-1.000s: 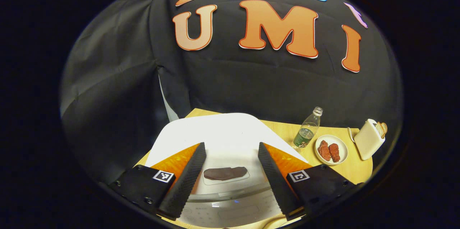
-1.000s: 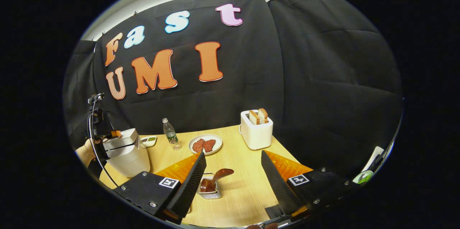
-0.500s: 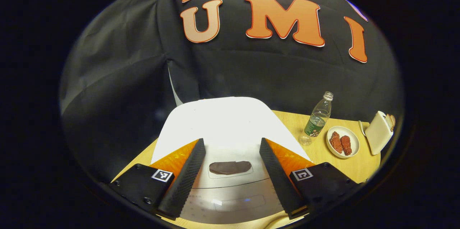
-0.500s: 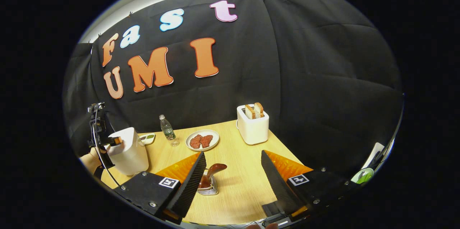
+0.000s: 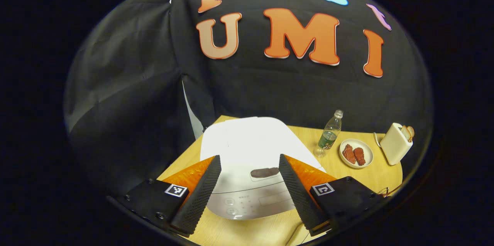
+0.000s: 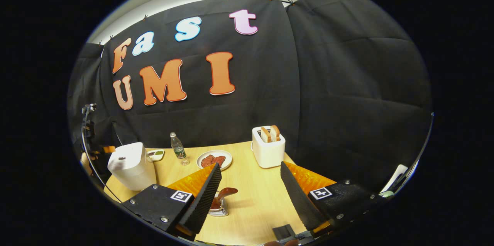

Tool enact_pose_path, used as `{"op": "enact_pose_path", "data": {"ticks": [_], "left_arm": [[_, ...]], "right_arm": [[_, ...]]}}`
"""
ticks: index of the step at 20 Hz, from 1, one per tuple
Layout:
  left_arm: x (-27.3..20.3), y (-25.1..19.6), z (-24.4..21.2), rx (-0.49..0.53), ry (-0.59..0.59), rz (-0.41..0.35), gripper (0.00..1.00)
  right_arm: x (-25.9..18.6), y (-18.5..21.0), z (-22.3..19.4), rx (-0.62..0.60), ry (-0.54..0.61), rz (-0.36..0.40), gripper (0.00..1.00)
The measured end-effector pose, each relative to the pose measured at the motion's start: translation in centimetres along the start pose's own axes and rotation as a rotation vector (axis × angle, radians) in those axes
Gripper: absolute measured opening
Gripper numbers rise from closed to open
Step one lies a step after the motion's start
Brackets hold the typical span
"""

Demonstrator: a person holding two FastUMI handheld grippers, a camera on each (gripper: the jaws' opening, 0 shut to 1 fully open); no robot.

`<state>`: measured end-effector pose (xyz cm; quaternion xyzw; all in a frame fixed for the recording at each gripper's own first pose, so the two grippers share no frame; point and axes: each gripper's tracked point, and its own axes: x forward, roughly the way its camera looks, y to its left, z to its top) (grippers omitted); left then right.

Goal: Close the left gripper, press the button to open the rice cooker; take a wooden spoon from the chopstick holder with the right hand, scoop a spoonful of rice and pour it into the rice cooker, then put the wooden spoon back into the chopstick holder.

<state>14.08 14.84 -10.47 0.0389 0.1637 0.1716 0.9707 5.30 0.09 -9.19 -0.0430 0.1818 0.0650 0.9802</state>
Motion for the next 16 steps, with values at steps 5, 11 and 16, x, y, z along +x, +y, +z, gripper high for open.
{"op": "enact_pose_path", "data": {"ticks": [5,11,16], "left_arm": [[-8.4,3.0,7.9,0.001,-0.192,-0.009,1.00],[-17.1,6.0,11.6,0.009,-0.352,-0.003,1.00],[-19.1,6.1,12.1,0.013,-0.385,-0.014,0.96]], "right_arm": [[-0.7,-1.3,4.0,-0.053,-0.094,-0.027,0.95],[-1.4,-1.5,5.7,-0.087,-0.140,-0.022,1.00],[-1.7,-1.1,4.9,-0.077,-0.128,-0.014,0.95]]}}
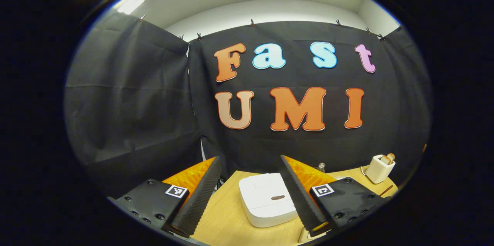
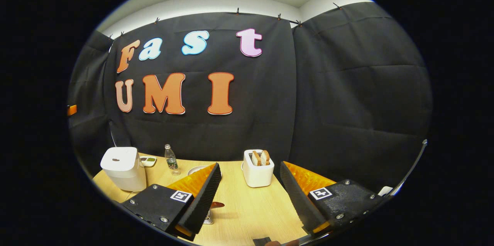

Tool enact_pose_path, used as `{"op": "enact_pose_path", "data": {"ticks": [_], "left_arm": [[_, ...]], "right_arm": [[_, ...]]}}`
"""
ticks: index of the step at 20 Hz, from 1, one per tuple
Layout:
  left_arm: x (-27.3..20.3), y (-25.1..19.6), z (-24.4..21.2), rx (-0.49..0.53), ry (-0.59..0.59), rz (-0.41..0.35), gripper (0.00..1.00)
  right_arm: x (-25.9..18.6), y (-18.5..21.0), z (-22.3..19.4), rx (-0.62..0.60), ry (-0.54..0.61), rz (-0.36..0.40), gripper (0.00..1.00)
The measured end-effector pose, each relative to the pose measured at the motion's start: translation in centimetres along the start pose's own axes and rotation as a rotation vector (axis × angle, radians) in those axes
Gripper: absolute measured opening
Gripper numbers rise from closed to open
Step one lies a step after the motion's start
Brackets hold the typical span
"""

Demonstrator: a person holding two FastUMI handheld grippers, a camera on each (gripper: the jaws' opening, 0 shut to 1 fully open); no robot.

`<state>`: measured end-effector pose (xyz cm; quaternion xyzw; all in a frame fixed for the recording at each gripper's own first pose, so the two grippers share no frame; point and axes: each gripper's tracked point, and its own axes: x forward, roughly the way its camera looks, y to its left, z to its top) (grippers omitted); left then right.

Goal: Close the left gripper, press the button to open the rice cooker; take a wooden spoon from the chopstick holder with the right hand, scoop a spoonful of rice and pour it into the rice cooker, then put the wooden spoon back into the chopstick holder.

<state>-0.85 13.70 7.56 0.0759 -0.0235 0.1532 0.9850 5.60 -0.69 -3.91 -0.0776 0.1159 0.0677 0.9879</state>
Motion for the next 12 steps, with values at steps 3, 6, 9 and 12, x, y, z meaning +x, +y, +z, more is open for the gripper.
{"op": "enact_pose_path", "data": {"ticks": [3,6,9,12], "left_arm": [[-0.4,-0.2,0.2,-0.021,-0.008,-0.014,0.96],[-0.6,-0.1,0.5,-0.013,-0.009,-0.020,0.96],[-0.7,-0.2,0.9,-0.015,-0.020,-0.025,0.96],[-0.8,-0.3,1.1,-0.029,-0.024,-0.028,1.00]], "right_arm": [[-0.2,0.2,-0.1,-0.001,-0.001,0.005,0.95],[-0.3,0.2,0.0,0.002,-0.006,0.003,0.95],[-0.2,0.3,-0.1,0.012,-0.005,0.004,1.00],[-0.2,0.3,-0.4,0.013,0.001,0.006,0.95]]}}
